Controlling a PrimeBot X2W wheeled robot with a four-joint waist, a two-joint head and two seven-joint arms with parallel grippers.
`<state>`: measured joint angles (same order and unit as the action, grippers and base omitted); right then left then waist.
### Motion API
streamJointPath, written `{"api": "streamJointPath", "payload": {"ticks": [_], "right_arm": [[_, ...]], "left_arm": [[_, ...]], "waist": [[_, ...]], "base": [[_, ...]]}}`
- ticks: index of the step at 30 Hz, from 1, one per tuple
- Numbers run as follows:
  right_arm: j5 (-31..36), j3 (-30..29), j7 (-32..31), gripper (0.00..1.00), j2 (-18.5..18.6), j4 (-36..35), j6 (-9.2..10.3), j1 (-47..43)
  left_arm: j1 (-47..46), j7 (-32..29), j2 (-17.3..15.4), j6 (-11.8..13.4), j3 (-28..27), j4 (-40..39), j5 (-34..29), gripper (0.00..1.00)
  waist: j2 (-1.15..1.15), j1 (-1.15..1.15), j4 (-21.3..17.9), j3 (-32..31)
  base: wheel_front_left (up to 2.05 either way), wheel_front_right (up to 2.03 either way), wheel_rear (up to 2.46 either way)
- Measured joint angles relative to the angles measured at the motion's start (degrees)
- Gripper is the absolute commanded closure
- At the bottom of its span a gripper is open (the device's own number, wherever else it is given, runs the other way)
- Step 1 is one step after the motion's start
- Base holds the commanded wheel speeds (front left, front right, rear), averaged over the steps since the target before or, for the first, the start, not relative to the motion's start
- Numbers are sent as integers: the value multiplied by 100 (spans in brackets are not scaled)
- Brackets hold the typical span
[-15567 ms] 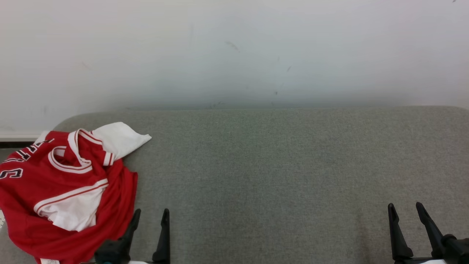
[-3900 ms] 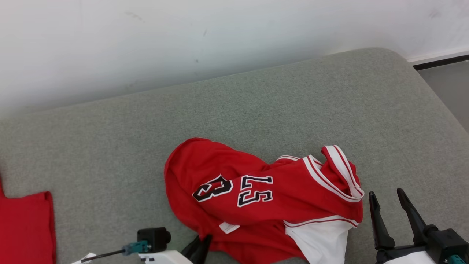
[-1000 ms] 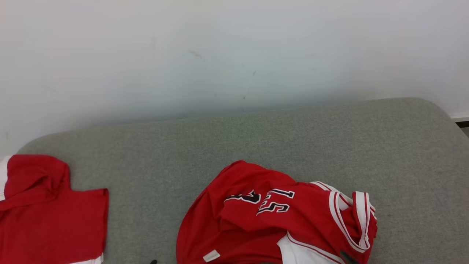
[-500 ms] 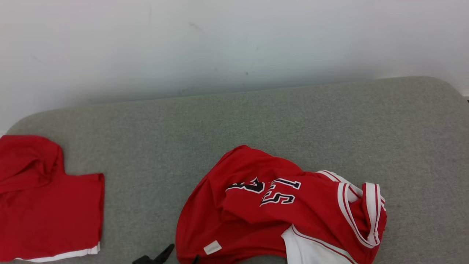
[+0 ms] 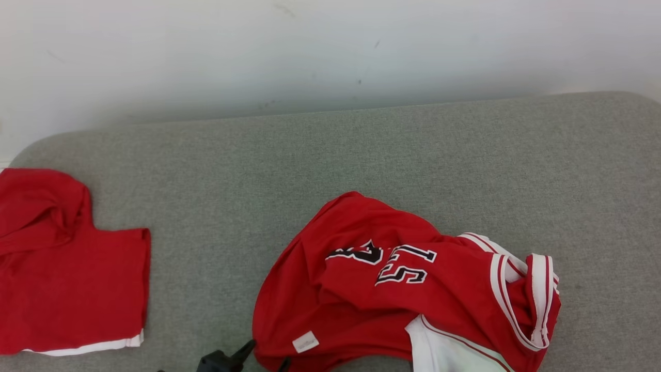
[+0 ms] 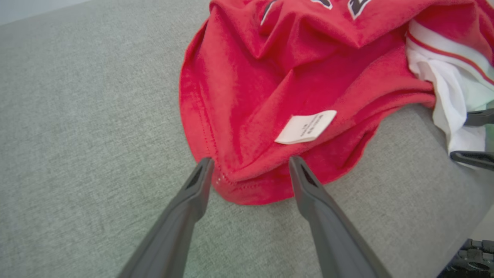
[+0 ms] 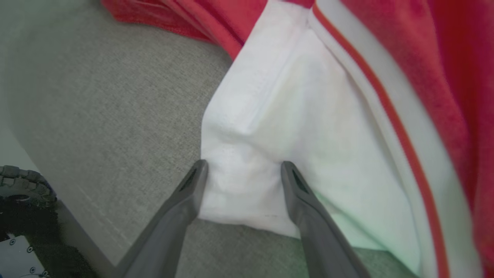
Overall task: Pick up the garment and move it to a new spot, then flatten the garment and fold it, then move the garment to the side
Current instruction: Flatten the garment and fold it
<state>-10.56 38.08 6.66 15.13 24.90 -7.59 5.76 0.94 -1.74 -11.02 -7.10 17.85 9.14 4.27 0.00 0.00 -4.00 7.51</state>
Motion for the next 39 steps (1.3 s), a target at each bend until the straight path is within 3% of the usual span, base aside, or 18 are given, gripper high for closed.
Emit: {"api": "streamJointPath", "payload": {"ticks": [12, 19, 20, 21, 22, 23, 24, 33, 39], "right_arm": [[-163, 188, 27, 0, 15, 38, -1, 171], [-223, 404, -296, 0, -33, 127, -2, 415], [-238, 455, -356, 0, -36, 137, -2, 463], [-252, 493, -430, 0, -33, 147, -2, 507], [-265, 521, -486, 11, -34, 158, -2, 543], [-265, 521, -486, 68, -34, 158, -2, 543], [-263, 547, -501, 100, -32, 181, -4, 589], [-633, 257, -448, 100, -86, 180, -11, 633], [-1801, -56, -367, 100, 125, -993, 0, 343]], "left_arm": [[-322, -10, -183, -2, 142, 461, 20, 0], [-491, -19, -247, -12, 240, 702, 87, 0], [-530, -20, -246, -12, 258, 732, 108, 10], [-561, -31, -242, -13, 269, 756, 147, 34], [-581, -56, -238, -19, 291, 779, 196, 61], [-581, -56, -238, -19, 291, 779, 196, 91], [-601, -66, -237, -19, 320, 797, 241, 100], [-647, -92, -178, -15, 467, 886, 630, 100], [-392, -126, -73, 12, 193, 352, 1140, 100]], "waist": [[0, 0, -61, 131], [0, -1, -121, 239], [0, -1, -125, 250], [0, -1, -129, 258], [0, -1, -134, 263], [0, -1, -134, 263], [0, -1, -137, 268], [1, 0, -141, 173], [0, 1, -173, 13]], "base": [[0, 0, 0], [0, 0, 0], [0, 0, 0], [0, 0, 0], [0, 0, 0], [0, 0, 0], [0, 0, 0], [0, 0, 0], [0, 0, 0]]}}
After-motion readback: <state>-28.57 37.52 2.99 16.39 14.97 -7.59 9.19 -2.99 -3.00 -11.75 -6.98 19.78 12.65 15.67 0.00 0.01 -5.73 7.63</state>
